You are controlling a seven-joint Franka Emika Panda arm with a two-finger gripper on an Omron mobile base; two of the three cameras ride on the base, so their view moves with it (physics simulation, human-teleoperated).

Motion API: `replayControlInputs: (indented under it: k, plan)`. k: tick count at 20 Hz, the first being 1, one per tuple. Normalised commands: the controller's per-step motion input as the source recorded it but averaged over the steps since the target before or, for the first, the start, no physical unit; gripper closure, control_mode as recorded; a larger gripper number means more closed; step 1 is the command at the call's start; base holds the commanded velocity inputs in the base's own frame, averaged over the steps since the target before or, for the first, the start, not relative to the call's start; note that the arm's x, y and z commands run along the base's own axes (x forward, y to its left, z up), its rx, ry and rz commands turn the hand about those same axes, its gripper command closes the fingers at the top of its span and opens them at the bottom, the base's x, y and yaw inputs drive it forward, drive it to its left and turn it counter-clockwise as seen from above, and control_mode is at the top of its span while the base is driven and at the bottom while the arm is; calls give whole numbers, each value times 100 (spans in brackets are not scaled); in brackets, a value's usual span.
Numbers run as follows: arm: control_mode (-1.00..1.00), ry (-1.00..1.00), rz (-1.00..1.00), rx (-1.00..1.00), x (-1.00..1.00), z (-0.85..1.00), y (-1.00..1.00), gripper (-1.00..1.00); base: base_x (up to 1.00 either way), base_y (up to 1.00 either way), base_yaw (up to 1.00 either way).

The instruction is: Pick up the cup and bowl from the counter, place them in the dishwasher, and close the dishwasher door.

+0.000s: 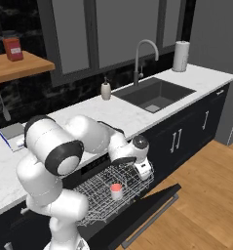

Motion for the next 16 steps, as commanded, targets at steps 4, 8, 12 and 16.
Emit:
replayControlInputs:
  k: [4,8,12,16]
  plan:
    - [-100,-3,-1,30,20,-86,-58,100,0,0,0]
    - [-100,-3,0,39,26,-57,-7,100,0,0,0]
    - [-100,0,4,30,51,-36,2,100,0,0,0]
    - [-100,4,1,3,75,-10,8,100,0,0,0]
